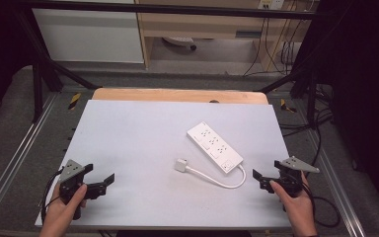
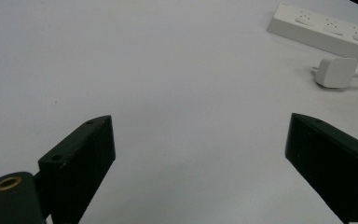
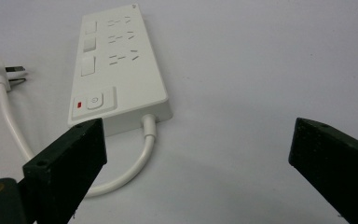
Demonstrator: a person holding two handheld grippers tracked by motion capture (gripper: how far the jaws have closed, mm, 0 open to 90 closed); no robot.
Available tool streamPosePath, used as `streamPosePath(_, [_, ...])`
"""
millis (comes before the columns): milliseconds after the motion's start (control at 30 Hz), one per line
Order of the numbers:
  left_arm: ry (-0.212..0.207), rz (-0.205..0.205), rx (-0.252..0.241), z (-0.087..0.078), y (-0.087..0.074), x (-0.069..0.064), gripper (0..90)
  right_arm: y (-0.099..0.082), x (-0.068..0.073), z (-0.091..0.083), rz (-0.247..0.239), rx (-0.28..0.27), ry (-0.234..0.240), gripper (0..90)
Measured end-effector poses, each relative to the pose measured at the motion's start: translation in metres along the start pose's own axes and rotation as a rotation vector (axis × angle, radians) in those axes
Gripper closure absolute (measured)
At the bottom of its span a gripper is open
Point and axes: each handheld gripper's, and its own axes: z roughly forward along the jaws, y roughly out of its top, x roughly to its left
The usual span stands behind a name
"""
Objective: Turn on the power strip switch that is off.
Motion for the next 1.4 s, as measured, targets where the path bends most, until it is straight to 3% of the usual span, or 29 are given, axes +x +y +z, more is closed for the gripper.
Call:
streamPosePath(167, [-0.001, -0.011, 0.004, 0.001, -0.001, 0.000, 8.2, 0.002, 0.001, -0.001, 0.008, 0.005, 0.013, 4.4])
streamPosePath(567, [0.006, 0.010, 0.010, 0.003, 0.000, -0.003, 6.6, 0.010, 0.009, -0.005, -0.024, 0.011, 0.038, 3.6])
streamPosePath(833, [0.005, 0.013, 0.023, 0.004, -0.001, -0.004, 6.6, 0.016, 0.014, -0.010, -0.029, -0.013, 0.067, 3.3])
streamPosePath(1400, [-0.001, 0.003, 0.025, 0.003, -0.002, -0.003, 6.7, 0.048, 0.015, -0.012, -0.046, -0.004, 0.063, 4.3])
